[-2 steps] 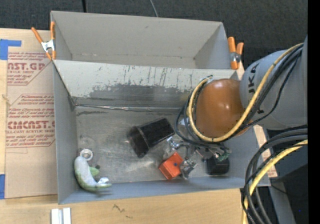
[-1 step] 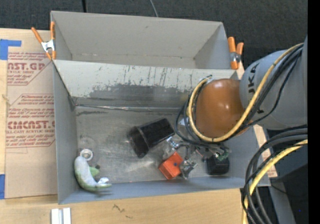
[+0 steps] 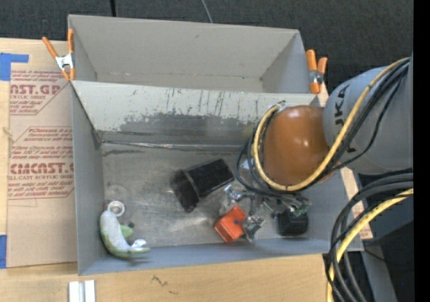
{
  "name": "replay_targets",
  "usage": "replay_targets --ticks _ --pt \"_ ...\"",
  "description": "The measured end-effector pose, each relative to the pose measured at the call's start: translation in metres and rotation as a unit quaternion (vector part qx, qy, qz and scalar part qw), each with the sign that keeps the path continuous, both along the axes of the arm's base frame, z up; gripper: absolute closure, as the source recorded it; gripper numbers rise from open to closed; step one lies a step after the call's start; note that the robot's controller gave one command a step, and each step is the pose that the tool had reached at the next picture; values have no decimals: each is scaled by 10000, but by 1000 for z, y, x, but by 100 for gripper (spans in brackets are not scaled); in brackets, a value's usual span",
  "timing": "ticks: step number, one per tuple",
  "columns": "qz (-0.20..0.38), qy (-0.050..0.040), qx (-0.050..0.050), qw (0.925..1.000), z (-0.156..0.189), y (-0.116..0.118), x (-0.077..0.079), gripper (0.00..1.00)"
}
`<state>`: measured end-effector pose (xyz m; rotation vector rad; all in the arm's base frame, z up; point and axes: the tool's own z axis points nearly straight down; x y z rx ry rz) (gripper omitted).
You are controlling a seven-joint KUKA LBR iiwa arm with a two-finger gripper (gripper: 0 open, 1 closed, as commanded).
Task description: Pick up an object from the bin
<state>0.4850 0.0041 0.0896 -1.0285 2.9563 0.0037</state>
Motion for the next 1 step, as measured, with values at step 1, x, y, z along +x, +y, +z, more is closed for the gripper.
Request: replay_targets --ticks 1 --pt "-1 56 -14 10000 16 -2 -4 100"
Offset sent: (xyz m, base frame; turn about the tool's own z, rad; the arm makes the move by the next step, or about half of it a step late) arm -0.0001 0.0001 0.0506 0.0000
